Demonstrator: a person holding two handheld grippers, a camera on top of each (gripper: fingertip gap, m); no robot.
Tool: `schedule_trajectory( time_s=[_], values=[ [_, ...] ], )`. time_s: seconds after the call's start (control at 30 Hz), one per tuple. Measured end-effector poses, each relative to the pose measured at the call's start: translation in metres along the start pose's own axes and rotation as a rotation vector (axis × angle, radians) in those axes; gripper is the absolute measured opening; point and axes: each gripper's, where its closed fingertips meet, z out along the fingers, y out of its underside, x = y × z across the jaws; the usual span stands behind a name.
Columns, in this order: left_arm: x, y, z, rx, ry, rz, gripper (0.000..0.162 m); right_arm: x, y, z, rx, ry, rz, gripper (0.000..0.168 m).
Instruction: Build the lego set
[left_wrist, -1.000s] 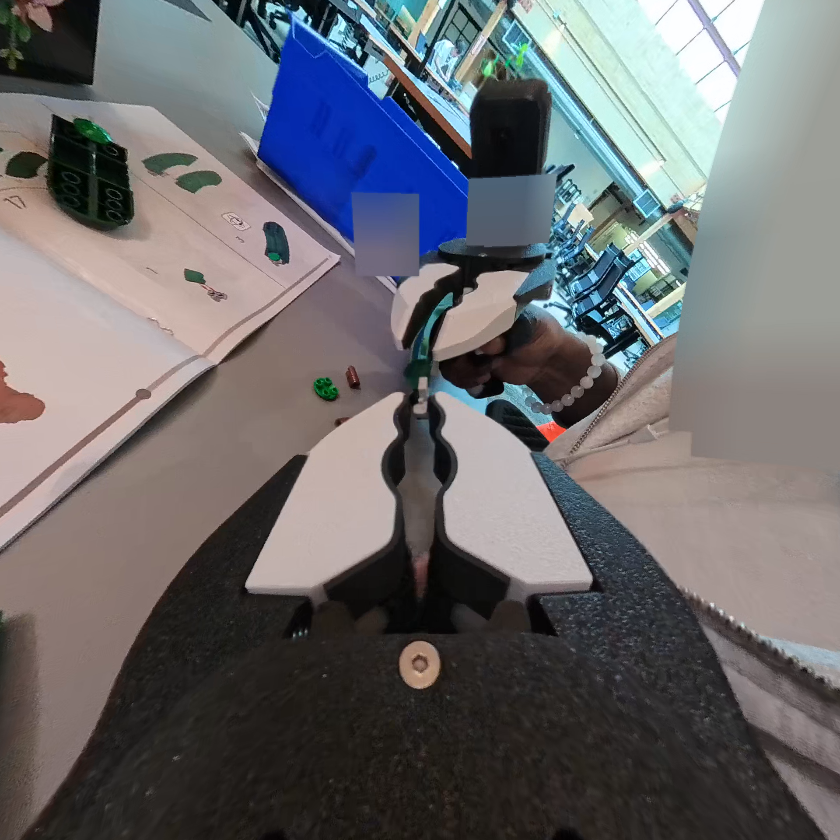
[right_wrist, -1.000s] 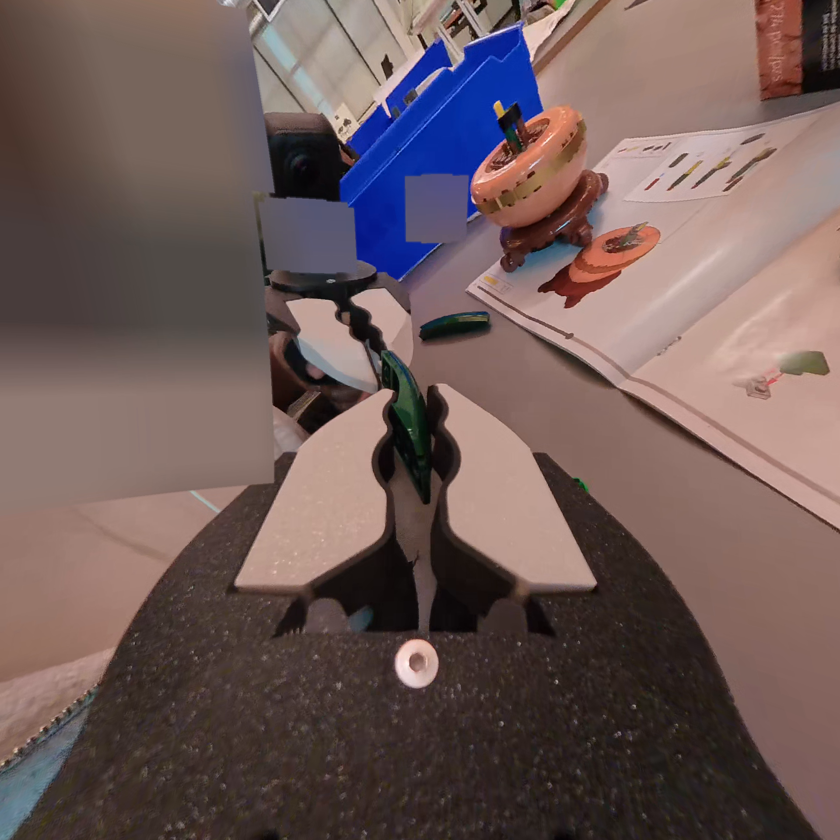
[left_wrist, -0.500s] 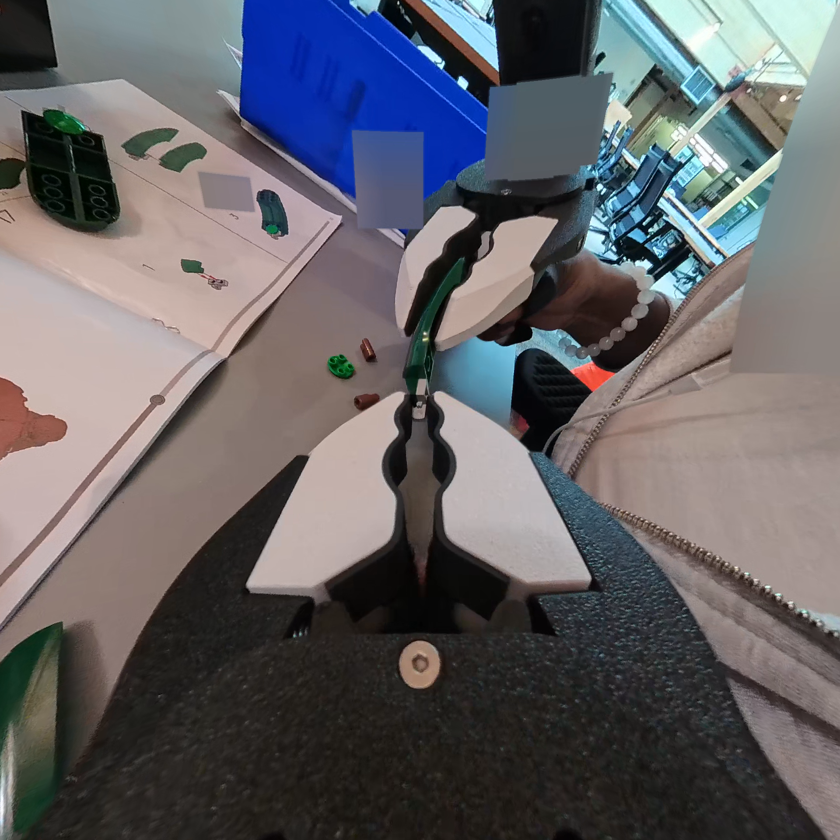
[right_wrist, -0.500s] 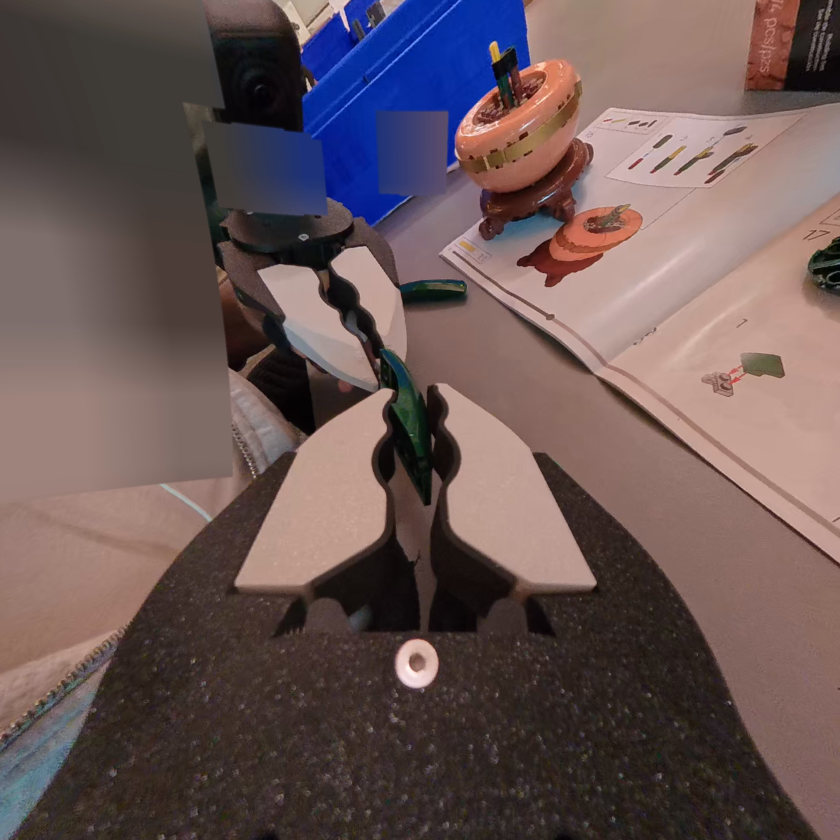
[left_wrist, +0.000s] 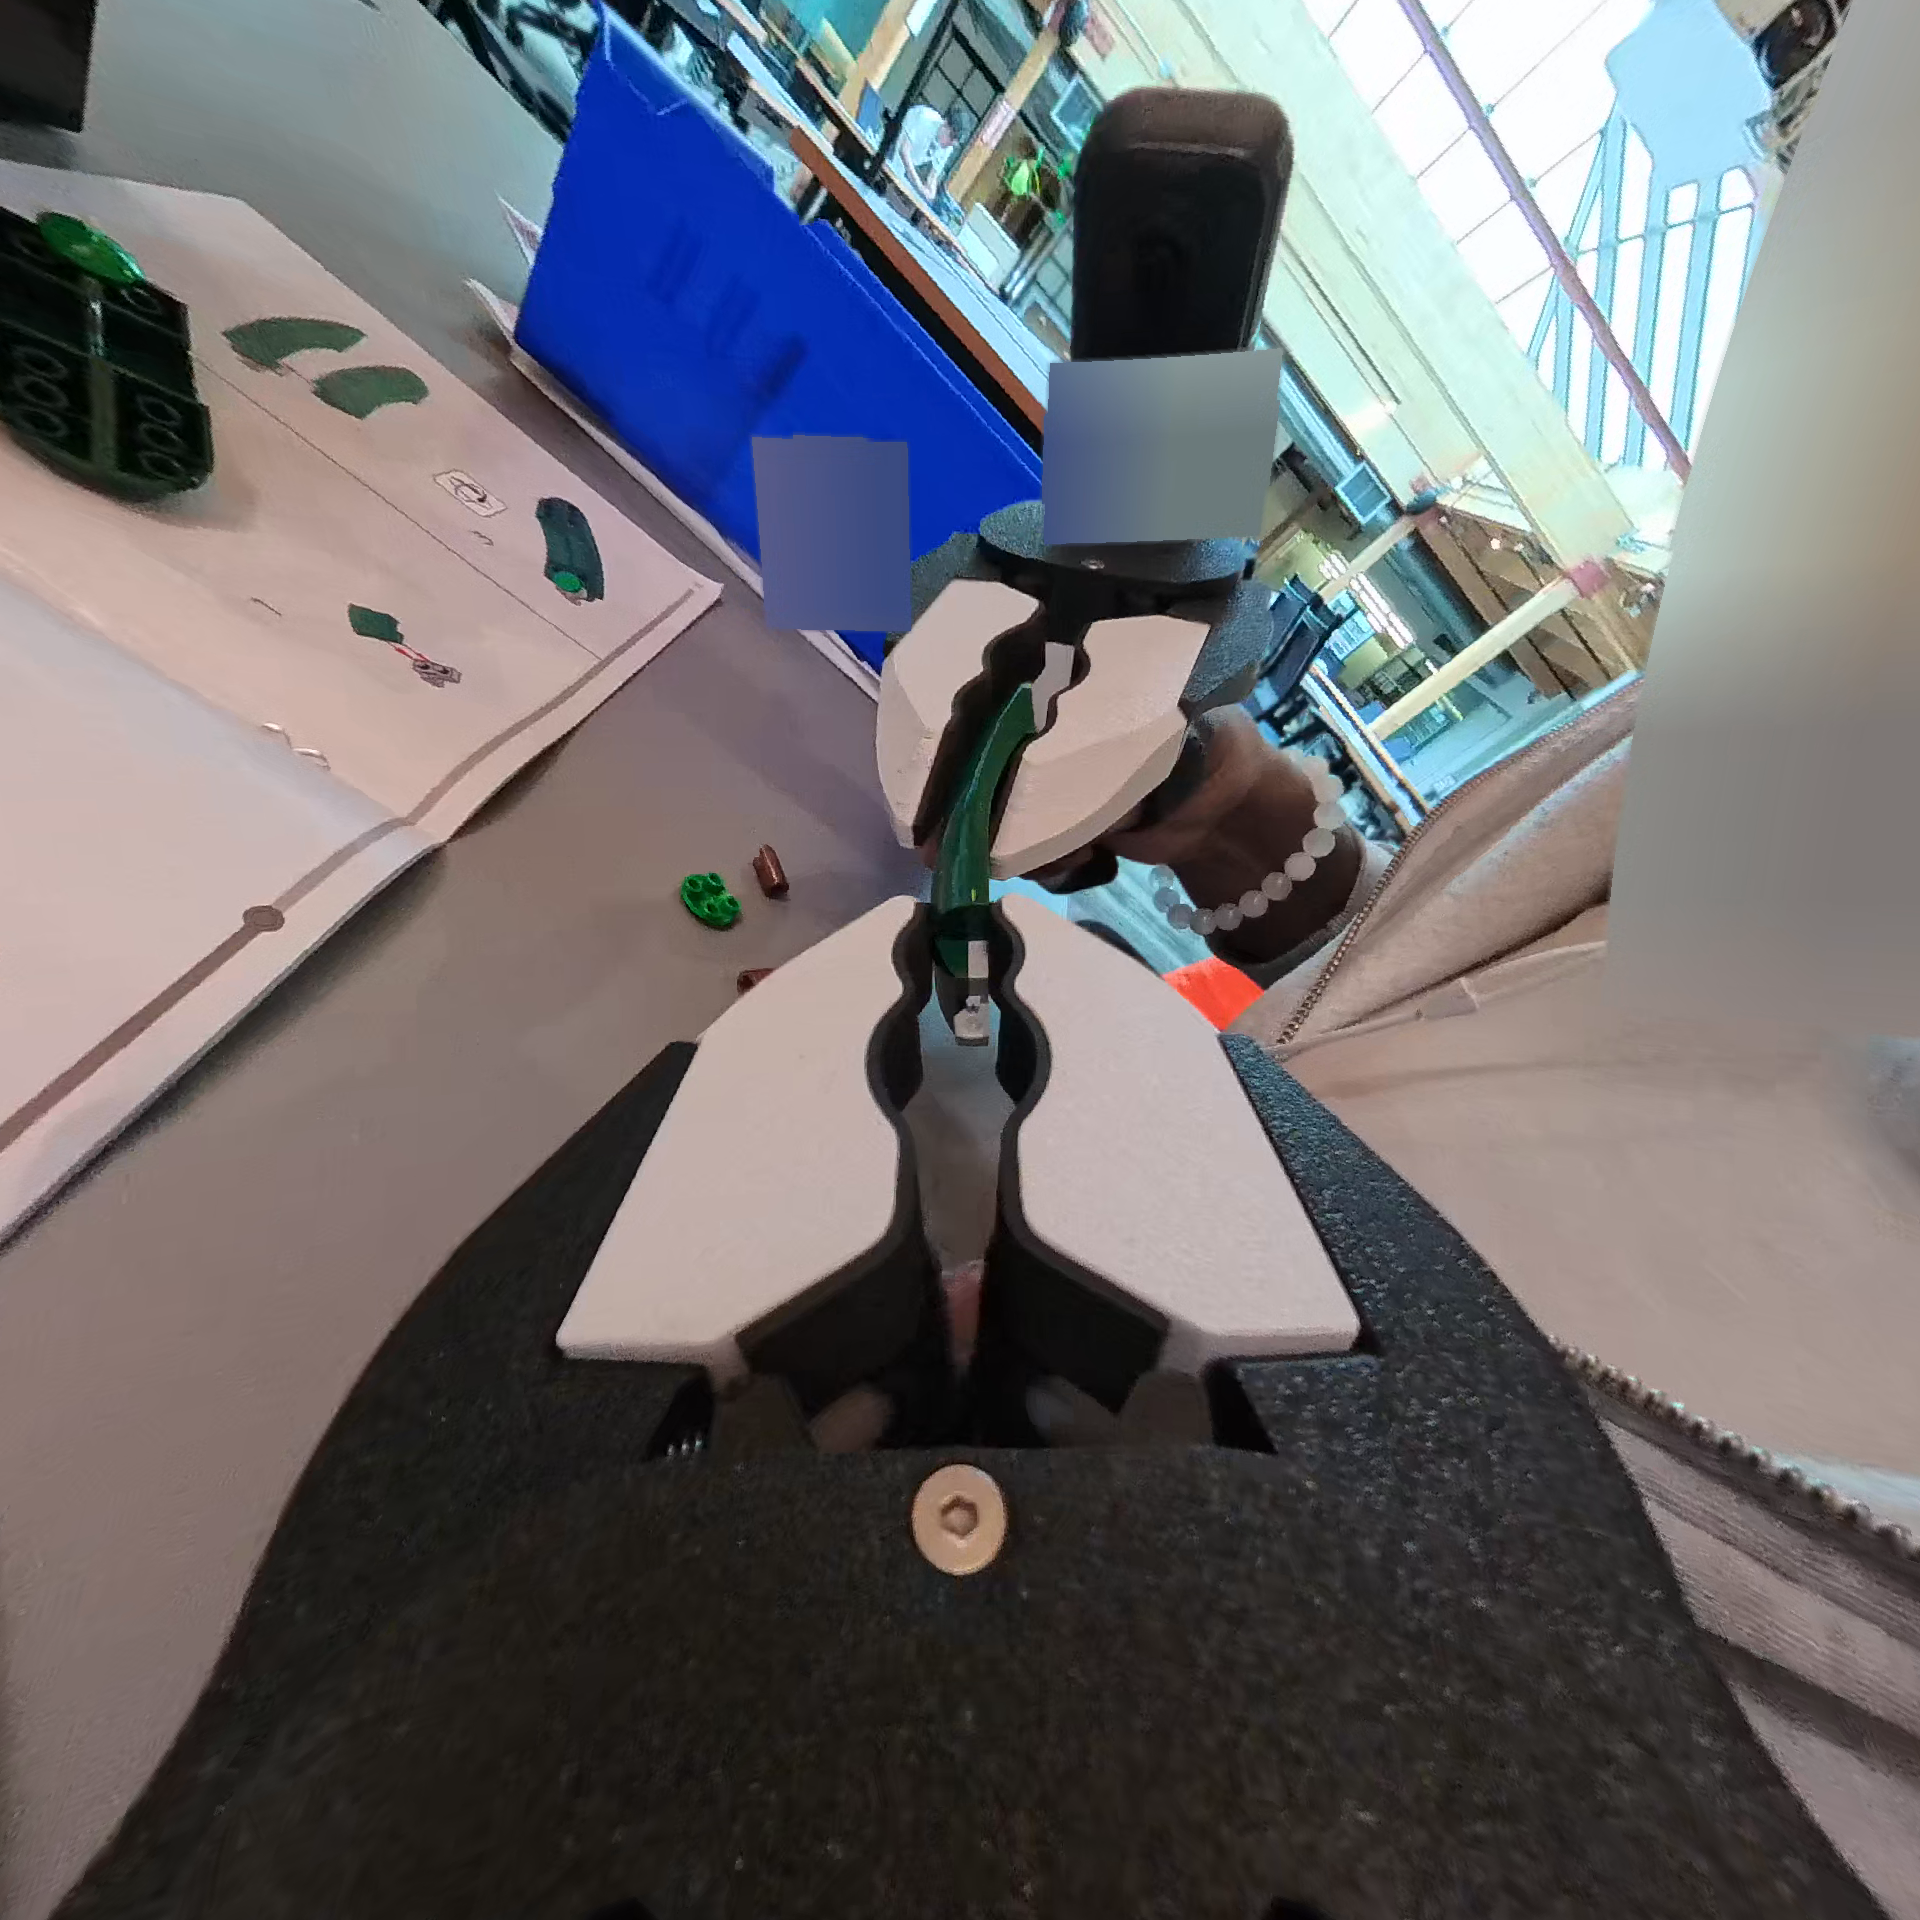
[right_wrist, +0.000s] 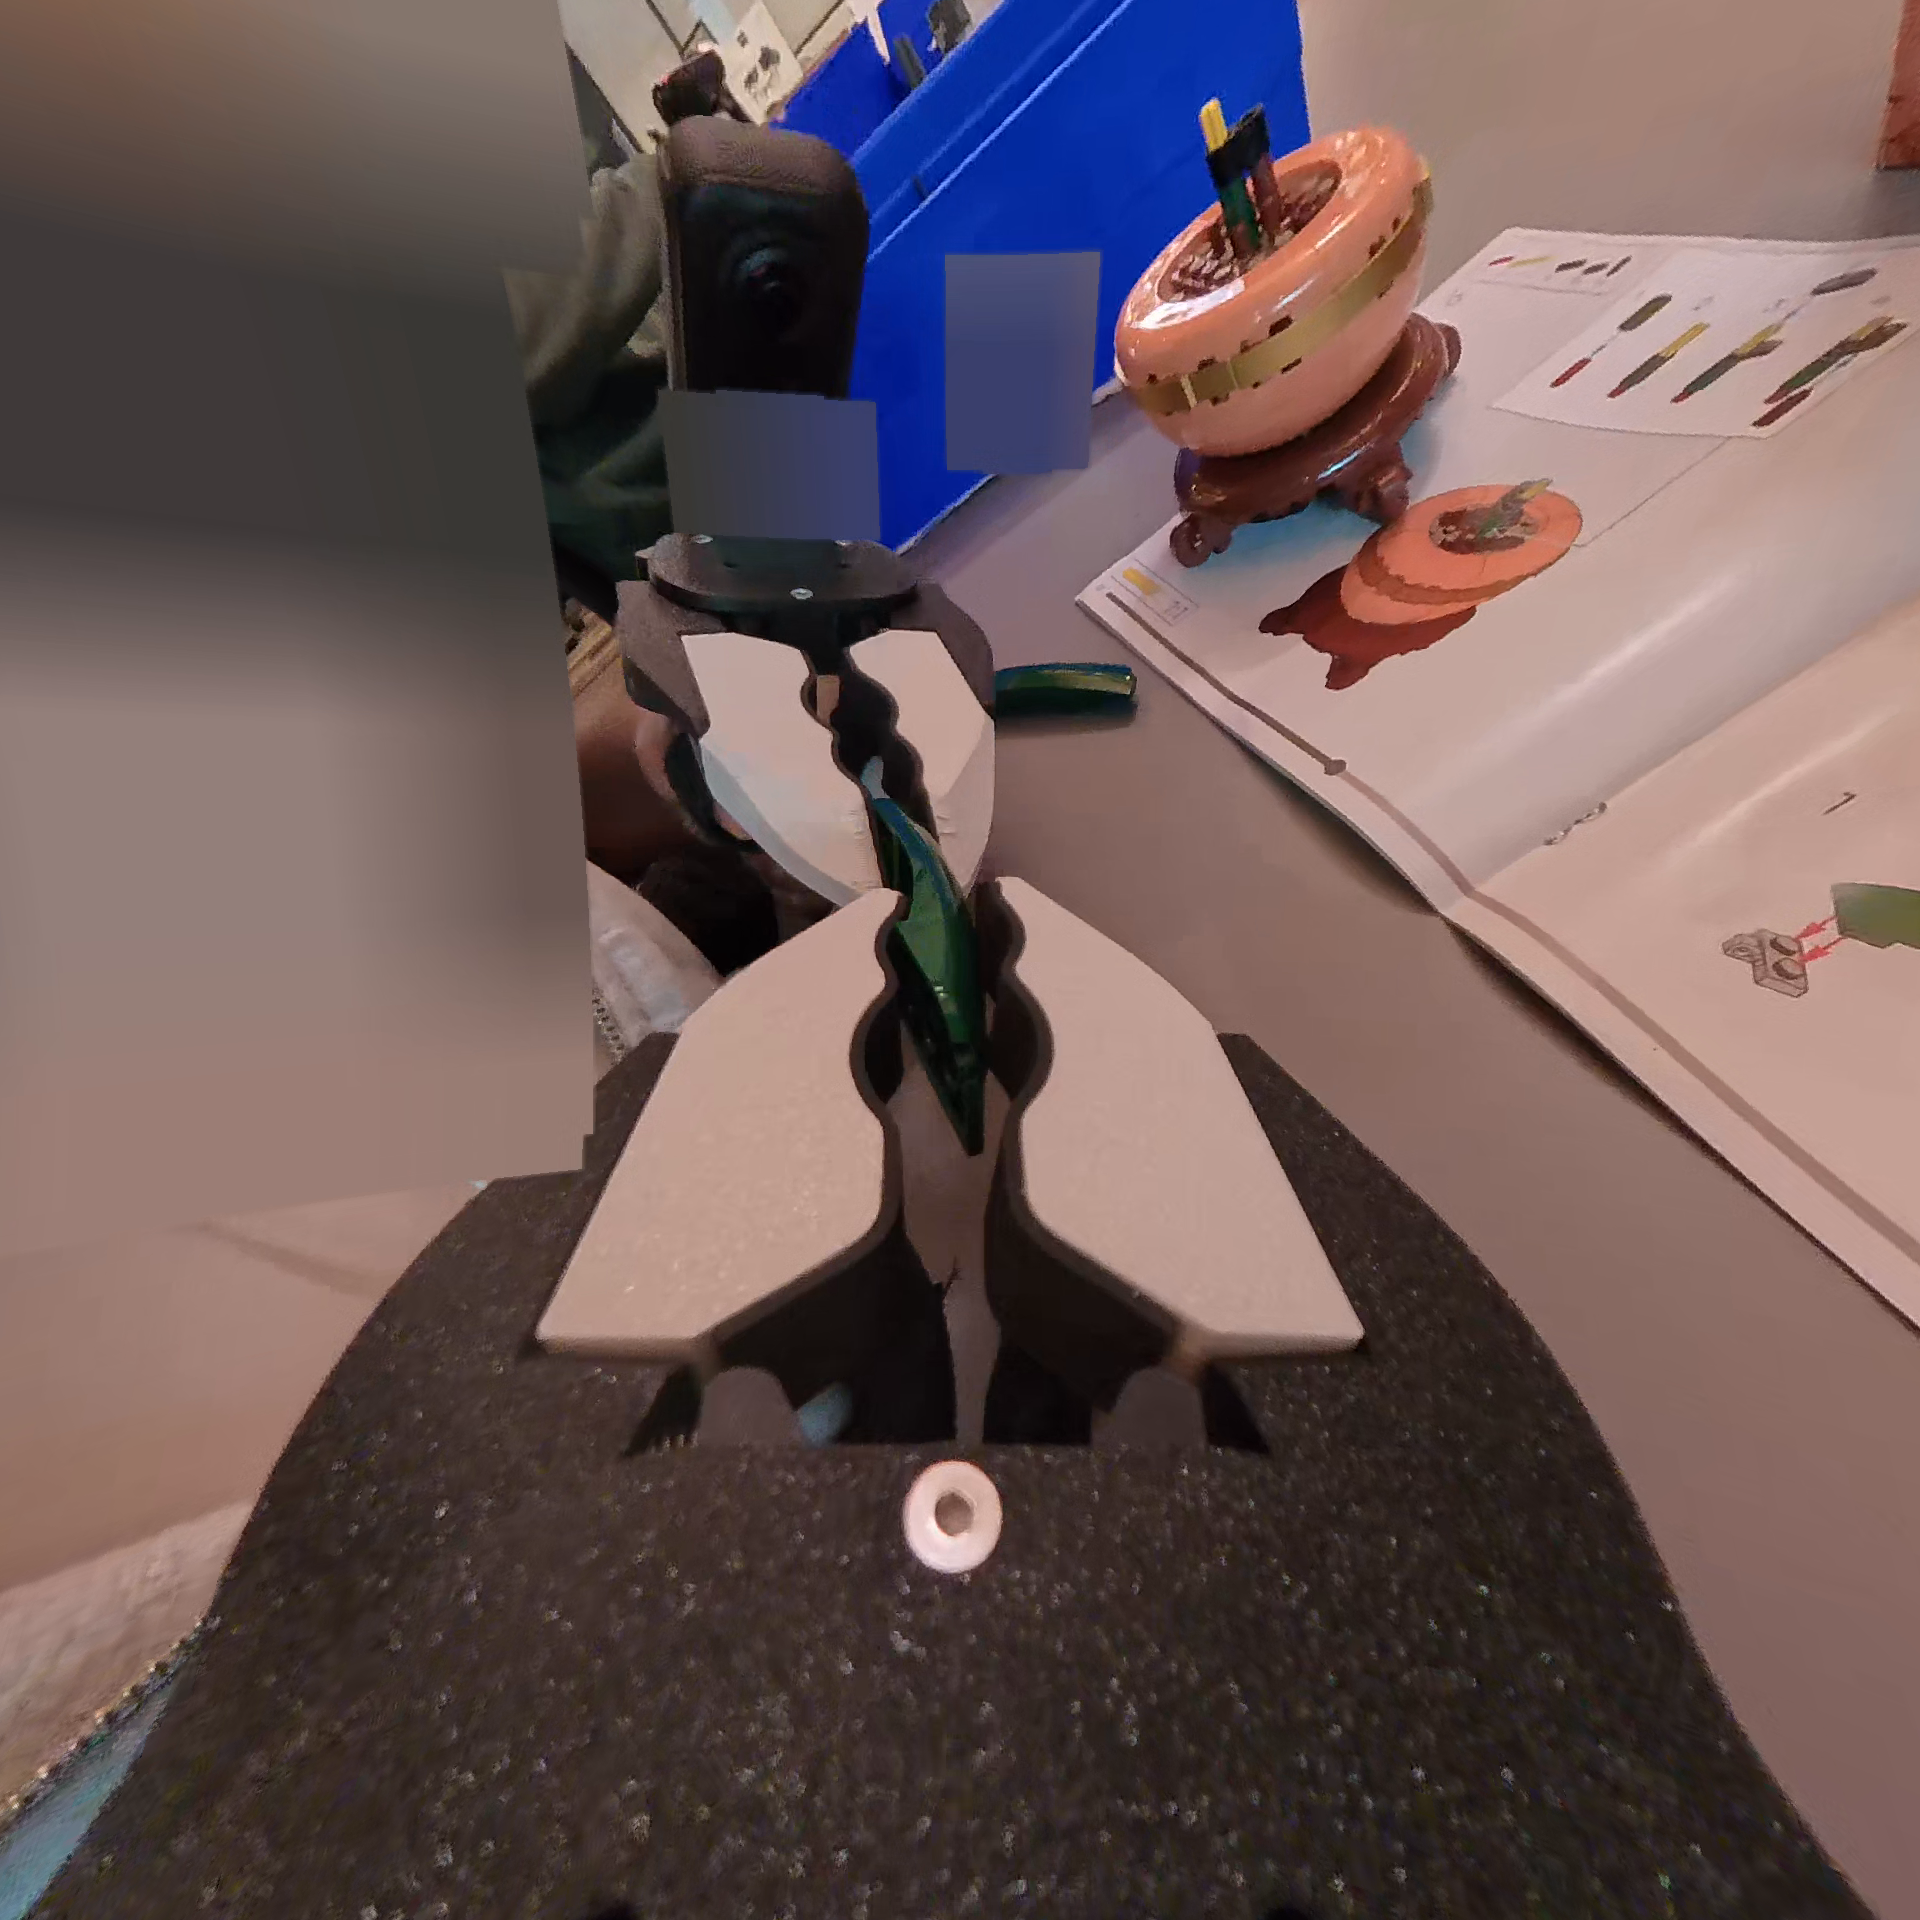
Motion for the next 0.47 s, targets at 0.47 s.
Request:
schedule_trajectory(
  time_s=[0.47],
  values=[
    [0.002, -0.007, -0.004, 0.092, 0.113, -0.287, 0.009, -0.003, -0.011, 0.0, -0.07, -0.115, 0.073, 0.014]
  ],
)
